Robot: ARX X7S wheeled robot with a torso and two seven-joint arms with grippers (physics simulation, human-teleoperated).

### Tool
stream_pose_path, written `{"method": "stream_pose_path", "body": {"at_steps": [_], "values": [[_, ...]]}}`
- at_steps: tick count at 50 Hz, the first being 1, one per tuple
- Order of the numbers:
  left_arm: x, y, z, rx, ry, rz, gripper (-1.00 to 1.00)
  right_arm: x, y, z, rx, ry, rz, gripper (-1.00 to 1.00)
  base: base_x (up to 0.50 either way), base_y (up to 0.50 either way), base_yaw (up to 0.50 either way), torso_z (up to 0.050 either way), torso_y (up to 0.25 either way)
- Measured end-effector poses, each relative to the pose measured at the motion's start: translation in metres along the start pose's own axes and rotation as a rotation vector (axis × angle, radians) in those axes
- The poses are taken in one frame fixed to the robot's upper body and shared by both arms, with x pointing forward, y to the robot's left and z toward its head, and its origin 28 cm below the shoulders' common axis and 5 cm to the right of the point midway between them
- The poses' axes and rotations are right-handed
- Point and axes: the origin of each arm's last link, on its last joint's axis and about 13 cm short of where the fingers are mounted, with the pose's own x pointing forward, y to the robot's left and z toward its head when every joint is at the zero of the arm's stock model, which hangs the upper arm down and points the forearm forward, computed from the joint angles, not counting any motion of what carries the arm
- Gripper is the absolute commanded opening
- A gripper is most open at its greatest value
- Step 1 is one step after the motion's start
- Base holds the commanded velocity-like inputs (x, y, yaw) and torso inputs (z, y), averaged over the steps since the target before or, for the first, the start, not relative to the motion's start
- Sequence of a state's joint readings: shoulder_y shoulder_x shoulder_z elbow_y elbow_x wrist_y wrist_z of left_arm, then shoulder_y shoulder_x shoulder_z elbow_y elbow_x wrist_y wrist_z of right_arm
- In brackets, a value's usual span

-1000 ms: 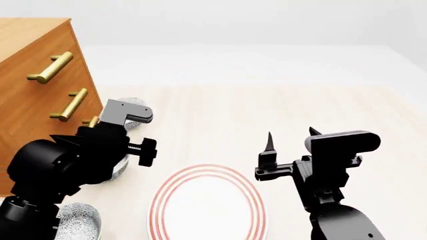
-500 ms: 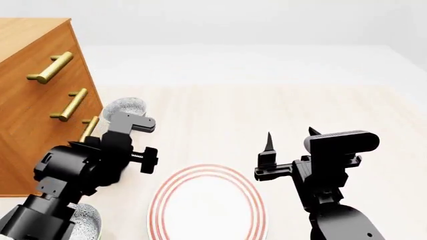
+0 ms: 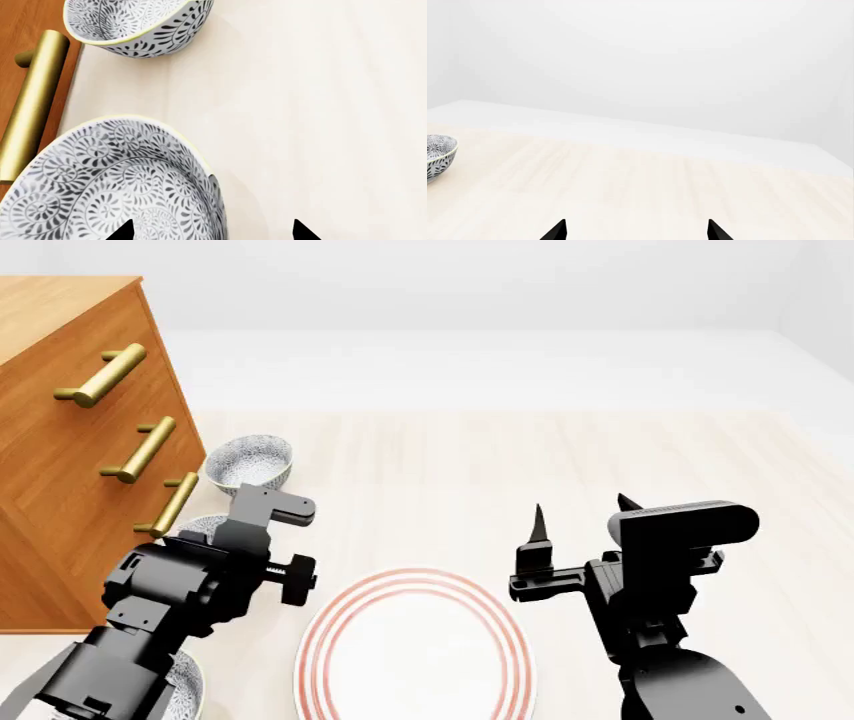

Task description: Put the bowl in the middle on the plate.

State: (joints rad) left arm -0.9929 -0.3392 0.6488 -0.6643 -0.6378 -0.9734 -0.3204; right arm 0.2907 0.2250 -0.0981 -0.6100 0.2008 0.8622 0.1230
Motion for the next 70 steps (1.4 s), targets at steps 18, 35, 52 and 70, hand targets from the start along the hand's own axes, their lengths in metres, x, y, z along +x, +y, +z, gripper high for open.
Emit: {"method": "stream_pose_path", "body": {"at_steps": [18, 35, 52, 70], "values": [[0.006, -0.002, -0.004, 0.018, 0.006, 0.014, -1.0, 0.0, 0.0, 0.0, -0.001, 0.0, -0.001, 1.0, 0.0, 0.0, 0.0, 0.0, 0.0], [-0.003, -0.001, -0.005, 0.046, -0.032, 0.02, -1.0, 0.0, 0.0, 0.0, 0.0, -0.002, -0.003, 1.0, 0.0, 0.0, 0.0, 0.0, 0.0], [-0.037, 0.001, 0.006, 0.082, -0.225, -0.001, -1.0, 0.0, -0.001, 0.001, 0.004, -0.004, -0.004, 1.0, 0.0, 0.0, 0.0, 0.0, 0.0], [-0.084, -0.008, 0.002, 0.315, -0.481, -0.064, -1.0, -0.001, -0.002, 0.002, 0.01, -0.006, -0.012, 1.0, 0.0, 0.0, 0.0, 0.0, 0.0]]}}
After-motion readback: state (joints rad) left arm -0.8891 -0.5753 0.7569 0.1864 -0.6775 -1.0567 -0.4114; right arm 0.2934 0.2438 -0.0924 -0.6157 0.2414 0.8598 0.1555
